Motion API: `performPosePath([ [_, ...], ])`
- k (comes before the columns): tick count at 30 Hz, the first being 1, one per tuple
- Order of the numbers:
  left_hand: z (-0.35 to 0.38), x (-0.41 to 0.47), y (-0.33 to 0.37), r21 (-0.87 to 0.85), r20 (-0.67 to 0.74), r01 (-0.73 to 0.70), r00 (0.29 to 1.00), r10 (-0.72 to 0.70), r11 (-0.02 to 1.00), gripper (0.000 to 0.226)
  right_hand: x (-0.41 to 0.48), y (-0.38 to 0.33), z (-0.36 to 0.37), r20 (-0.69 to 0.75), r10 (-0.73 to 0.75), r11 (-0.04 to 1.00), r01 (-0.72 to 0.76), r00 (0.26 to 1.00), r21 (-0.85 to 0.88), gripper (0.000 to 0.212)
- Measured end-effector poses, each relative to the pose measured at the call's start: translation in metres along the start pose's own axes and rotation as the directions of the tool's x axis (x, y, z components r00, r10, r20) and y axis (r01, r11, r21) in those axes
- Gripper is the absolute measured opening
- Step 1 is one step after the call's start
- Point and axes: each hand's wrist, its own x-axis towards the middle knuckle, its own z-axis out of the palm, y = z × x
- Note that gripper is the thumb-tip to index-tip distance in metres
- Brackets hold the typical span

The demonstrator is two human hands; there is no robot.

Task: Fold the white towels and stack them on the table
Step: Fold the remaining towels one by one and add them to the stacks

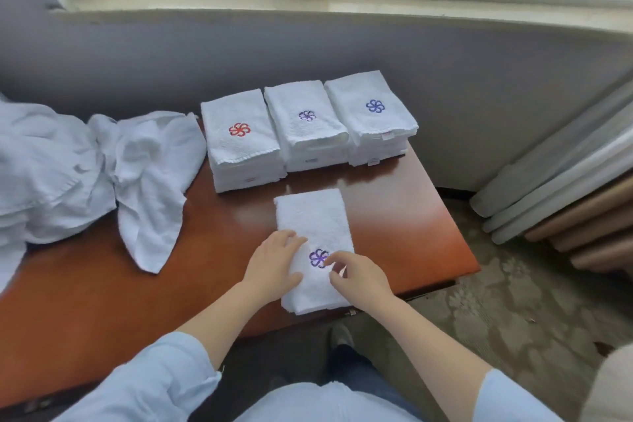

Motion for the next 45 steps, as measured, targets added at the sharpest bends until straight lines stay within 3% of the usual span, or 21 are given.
performPosePath([
  [3, -0.009, 0.016, -0.002, 0.024, 0.11, 0.031, 0.993, -0.033, 0.999, 0.088, 0.03, 0.007, -0.02, -0.048, -0.101, 0.992, 0.097, 0.994, -0.081, 0.046],
  [6, -0.016, 0.035, -0.005, 0.1, 0.23, 0.084, 0.967, -0.105, 0.991, 0.103, 0.063, 0.011, -0.035, 0.133, -0.086, 0.977, 0.109, 0.987, -0.182, 0.077],
  [9, -0.019, 0.05, -0.008, 0.075, 0.325, 0.193, 0.923, -0.207, 0.978, 0.111, 0.087, 0.02, -0.038, 0.302, 0.006, 0.989, 0.04, 0.953, -0.144, 0.094],
  [15, -0.017, 0.057, -0.012, -0.059, 0.43, 0.403, 0.836, -0.341, 0.913, 0.116, 0.107, 0.04, -0.037, 0.38, -0.014, 0.996, -0.022, 0.925, 0.09, 0.093],
  [21, -0.014, 0.057, -0.009, -0.227, 0.512, 0.511, 0.787, -0.344, 0.829, 0.116, 0.112, 0.043, -0.045, 0.508, -0.039, 0.953, -0.121, 0.86, 0.277, 0.096],
  [26, -0.012, 0.046, -0.001, -0.381, 0.496, 0.538, 0.805, -0.325, 0.752, 0.117, 0.108, 0.047, -0.051, 0.57, -0.104, 0.91, -0.153, 0.815, 0.385, 0.101],
  [33, -0.013, 0.022, 0.015, -0.683, 0.451, 0.539, 0.842, -0.296, 0.493, 0.1, 0.102, 0.049, -0.065, 0.638, -0.145, 0.897, -0.172, 0.756, 0.408, 0.103],
  [38, -0.031, 0.007, 0.02, -0.751, 0.369, 0.498, 0.861, -0.35, 0.434, 0.097, 0.104, 0.038, -0.076, 0.583, -0.252, 0.884, -0.061, 0.772, 0.463, 0.101],
  [45, -0.068, -0.01, 0.007, -0.87, 0.115, 0.316, 0.877, -0.467, 0.378, 0.094, 0.121, -0.012, -0.097, 0.504, -0.44, 0.831, 0.125, 0.743, 0.542, 0.099],
])
